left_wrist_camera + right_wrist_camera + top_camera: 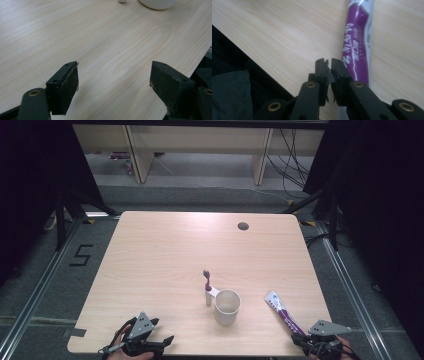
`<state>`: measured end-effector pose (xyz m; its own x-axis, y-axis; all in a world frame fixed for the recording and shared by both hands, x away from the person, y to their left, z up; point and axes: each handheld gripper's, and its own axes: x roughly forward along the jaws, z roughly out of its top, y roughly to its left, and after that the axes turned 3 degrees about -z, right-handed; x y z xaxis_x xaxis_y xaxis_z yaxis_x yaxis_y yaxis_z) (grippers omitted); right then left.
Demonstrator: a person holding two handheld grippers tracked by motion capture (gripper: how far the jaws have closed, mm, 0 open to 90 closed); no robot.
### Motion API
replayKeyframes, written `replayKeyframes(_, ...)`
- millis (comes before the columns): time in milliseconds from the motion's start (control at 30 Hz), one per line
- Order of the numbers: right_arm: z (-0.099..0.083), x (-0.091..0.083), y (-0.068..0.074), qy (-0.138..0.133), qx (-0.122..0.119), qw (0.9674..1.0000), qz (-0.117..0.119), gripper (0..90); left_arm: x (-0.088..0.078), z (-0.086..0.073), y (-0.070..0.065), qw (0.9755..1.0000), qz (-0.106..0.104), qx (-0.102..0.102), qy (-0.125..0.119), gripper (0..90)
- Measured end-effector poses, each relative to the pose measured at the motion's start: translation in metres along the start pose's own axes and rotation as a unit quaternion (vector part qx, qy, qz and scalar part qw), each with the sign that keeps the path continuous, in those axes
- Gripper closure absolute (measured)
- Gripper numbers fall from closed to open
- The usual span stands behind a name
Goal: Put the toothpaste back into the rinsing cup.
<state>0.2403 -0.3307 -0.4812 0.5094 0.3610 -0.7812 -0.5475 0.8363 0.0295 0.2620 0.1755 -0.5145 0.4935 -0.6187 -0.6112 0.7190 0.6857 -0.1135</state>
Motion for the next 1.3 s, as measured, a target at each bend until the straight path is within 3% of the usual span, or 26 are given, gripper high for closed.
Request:
replayKeyframes(67,0.001,-0.002,0.000,-0.003,0.001,1.0000,0.001,81.4,0.000,0.000,0.001,1.0000,0.000,0.005,0.005,22.7)
replayKeyframes(100,0.004,-0.004,-0.001,-0.017,-0.009,0.9998,-0.008,79.2,-0.001,0.000,0.002,0.9999,0.005,0.009,0.010,22.7)
replayKeyframes(200,0.015,-0.008,0.000,-0.012,-0.031,0.9992,-0.021,69.9,0.000,0.000,0.001,0.9999,0.000,0.006,0.009,22.7)
replayKeyframes(267,0.018,-0.008,0.003,-0.015,-0.023,0.9991,-0.031,67.8,0.000,0.000,0.001,1.0000,-0.001,0.003,0.005,22.7)
replayKeyframes(400,0.030,-0.003,-0.002,0.008,-0.056,0.9968,-0.058,54.9,-0.001,0.000,0.001,0.9999,0.000,0.005,0.010,22.7)
replayKeyframes(433,0.033,0.000,-0.001,0.030,-0.051,0.9963,-0.062,51.7,0.000,0.000,0.002,1.0000,-0.001,0.005,0.007,22.7)
replayKeyframes(467,0.036,0.002,-0.003,0.033,-0.062,0.9953,-0.067,51.1,0.000,0.000,0.002,1.0000,-0.002,0.006,0.006,22.7)
replayKeyframes(500,0.037,0.004,-0.001,0.043,-0.047,0.9956,-0.069,49.0,0.000,0.000,0.002,1.0000,-0.001,0.005,0.007,22.7)
replayKeyframes(533,0.041,0.010,-0.004,0.054,-0.058,0.9941,-0.074,47.6,0.000,0.000,0.002,1.0000,-0.001,0.005,0.007,22.7)
replayKeyframes(633,0.046,0.018,-0.005,0.066,-0.062,0.9928,-0.078,47.3,0.001,0.000,0.001,1.0000,-0.002,-0.001,0.001,22.7)
replayKeyframes(733,0.051,0.026,-0.006,0.077,-0.072,0.9908,-0.085,48.2,0.001,0.000,0.002,1.0000,-0.003,0.005,0.004,22.7)
replayKeyframes(767,0.052,0.028,-0.007,0.081,-0.077,0.9900,-0.086,49.2,0.002,0.000,0.001,1.0000,-0.002,-0.003,-0.004,22.7)
replayKeyframes(800,0.054,0.029,-0.007,0.085,-0.077,0.9899,-0.084,50.5,0.000,0.001,0.003,0.9999,0.001,0.009,0.010,22.7)
replayKeyframes(867,0.056,0.032,-0.008,0.089,-0.079,0.9893,-0.084,50.9,0.000,0.001,0.003,1.0000,-0.001,0.003,0.004,22.7)
replayKeyframes(1133,0.061,0.045,-0.008,0.131,-0.071,0.9860,-0.075,56.6,0.001,0.001,0.003,1.0000,0.001,0.005,0.004,22.7)
replayKeyframes(1200,0.063,0.047,-0.009,0.139,-0.057,0.9861,-0.070,57.4,0.000,0.001,0.003,1.0000,-0.002,0.002,0.005,22.7)
replayKeyframes(1300,0.067,0.048,-0.012,0.150,-0.061,0.9845,-0.068,59.9,0.000,0.002,0.003,1.0000,-0.002,0.002,0.007,22.7)
